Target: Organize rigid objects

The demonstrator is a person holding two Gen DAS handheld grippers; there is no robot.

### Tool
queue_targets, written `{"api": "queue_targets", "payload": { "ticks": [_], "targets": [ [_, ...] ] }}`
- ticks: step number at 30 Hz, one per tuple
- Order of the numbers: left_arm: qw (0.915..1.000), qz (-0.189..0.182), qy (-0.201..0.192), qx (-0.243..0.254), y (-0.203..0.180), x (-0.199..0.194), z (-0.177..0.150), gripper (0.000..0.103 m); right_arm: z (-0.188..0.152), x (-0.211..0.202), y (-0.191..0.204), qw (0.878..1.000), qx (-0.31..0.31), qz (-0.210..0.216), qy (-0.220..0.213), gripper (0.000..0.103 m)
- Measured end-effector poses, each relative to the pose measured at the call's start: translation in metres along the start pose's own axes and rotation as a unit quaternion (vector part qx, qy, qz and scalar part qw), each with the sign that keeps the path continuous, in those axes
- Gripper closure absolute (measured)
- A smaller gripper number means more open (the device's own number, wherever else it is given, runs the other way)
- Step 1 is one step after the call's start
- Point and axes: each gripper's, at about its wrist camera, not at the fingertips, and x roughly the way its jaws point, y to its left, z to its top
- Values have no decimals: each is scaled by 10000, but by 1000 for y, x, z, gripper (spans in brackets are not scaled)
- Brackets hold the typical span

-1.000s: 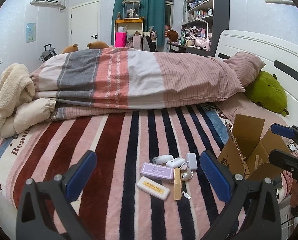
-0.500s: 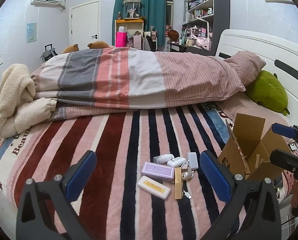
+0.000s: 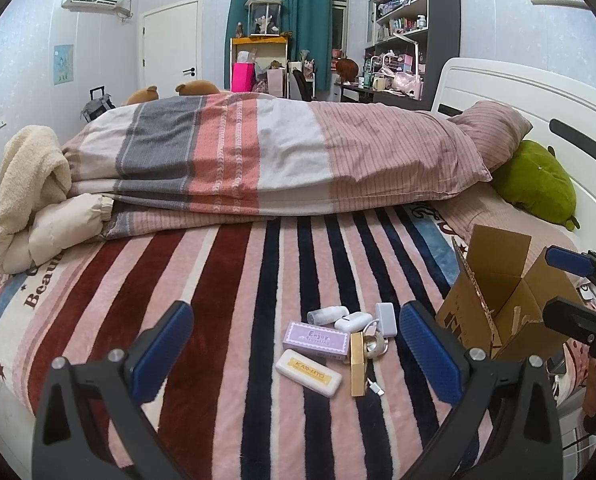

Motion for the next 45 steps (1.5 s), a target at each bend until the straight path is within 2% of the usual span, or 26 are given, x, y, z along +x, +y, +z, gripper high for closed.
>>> {"api": "queue_targets", "payload": {
  "ticks": [6,7,11,12,14,17,19,22,25,27,30,33,37,38,39,40,42,45],
  "targets": [
    [10000,-47,-3,-86,13,4,-8,0,2,4,28,9992,-351,-177,-119,0],
    [9999,-47,-3,-100,14,5,-8,0,2,5,32,9990,-410,-159,-124,3],
    [9997,-89,42,-235,35,18,-14,0,0,25,64,9968,-784,118,-22,35],
    [9996,-107,58,-268,41,23,-17,0,-1,32,71,9961,-849,225,31,39],
    [9994,-131,145,-286,54,34,-26,0,-8,55,84,9935,-943,578,261,56],
    [9987,-104,365,-326,70,53,-39,1,-26,99,99,9892,-918,777,837,71],
    [9981,-183,477,-359,77,62,-48,1,-44,125,95,9876,-702,750,1183,73],
    [9971,-224,620,-383,85,74,-60,1,-68,159,83,9852,-306,475,1621,77],
    [9968,-302,651,-356,86,80,-67,1,-91,189,66,9803,-24,-130,1970,81],
    [9967,-358,646,-348,85,81,-69,1,-98,198,60,9783,84,-422,2024,83],
    [9966,-376,642,-351,85,81,-70,1,-100,201,55,9767,242,-583,2050,83],
    [9961,-445,665,-364,83,84,-69,1,-97,204,57,9757,180,-552,2113,80],
    [9959,-461,716,-312,78,85,-70,1,-96,210,59,9738,164,-527,2205,81],
    [9958,-483,725,-295,77,85,-70,1,-95,208,60,9735,101,-498,2230,86],
    [9956,-521,727,-286,76,85,-69,1,-96,205,60,9740,61,-432,2224,95],
    [9954,-560,728,-288,76,85,-69,1,-96,198,60,9732,26,-240,2289,99],
    [9949,-620,731,-312,75,85,-69,1,-100,193,60,9656,23,107,2597,99],
    [9949,-636,714,-312,73,83,-70,1,-106,193,51,9615,237,119,2736,99]
  ]
}}
